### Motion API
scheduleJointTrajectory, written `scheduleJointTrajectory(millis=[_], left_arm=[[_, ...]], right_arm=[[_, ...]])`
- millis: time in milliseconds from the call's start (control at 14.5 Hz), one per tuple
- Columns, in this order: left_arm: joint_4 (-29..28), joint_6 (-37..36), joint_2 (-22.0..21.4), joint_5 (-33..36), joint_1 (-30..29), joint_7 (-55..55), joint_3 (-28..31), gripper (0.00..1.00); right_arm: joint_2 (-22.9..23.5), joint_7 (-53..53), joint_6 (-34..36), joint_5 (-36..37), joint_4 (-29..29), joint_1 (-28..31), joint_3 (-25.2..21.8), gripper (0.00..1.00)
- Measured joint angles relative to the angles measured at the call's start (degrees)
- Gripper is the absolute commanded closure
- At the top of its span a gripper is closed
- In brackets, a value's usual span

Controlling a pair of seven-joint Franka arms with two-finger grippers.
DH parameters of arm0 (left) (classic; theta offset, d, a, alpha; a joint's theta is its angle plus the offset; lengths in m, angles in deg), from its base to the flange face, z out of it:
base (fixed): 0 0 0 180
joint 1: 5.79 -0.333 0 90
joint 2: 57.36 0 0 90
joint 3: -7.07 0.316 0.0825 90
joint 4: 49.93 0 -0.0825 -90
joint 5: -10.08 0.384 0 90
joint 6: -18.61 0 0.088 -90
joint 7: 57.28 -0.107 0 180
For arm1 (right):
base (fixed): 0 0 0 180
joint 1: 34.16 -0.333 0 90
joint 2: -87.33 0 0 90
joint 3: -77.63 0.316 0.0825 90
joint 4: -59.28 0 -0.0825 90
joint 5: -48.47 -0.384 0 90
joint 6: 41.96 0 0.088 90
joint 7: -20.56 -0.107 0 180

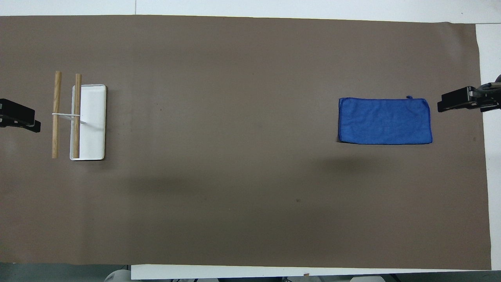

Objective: Right arm passes towel to left arm to hang
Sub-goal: 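Reach the right gripper down to the blue towel's edge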

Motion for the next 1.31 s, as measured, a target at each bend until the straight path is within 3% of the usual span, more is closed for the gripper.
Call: scheduleJointTrajectory(millis=[757,963,1307], left_arm=[[0.00,0.00,0.00,0.00,0.00,0.00,0.00,0.00],[0.00,0.00,0.00,0.00,0.00,0.00,0.00,0.00],[0.00,0.00,0.00,0.00,0.00,0.00,0.00,0.00]], right_arm=[[0.55,0.00,-1.44,0.00,-1.16,0.75,0.11,0.01],[1.81,0.02,-9.97,0.00,-7.14,1.26,0.22,0.01],[4.89,1.62,-31.00,0.00,-20.70,1.28,0.61,0.01]])
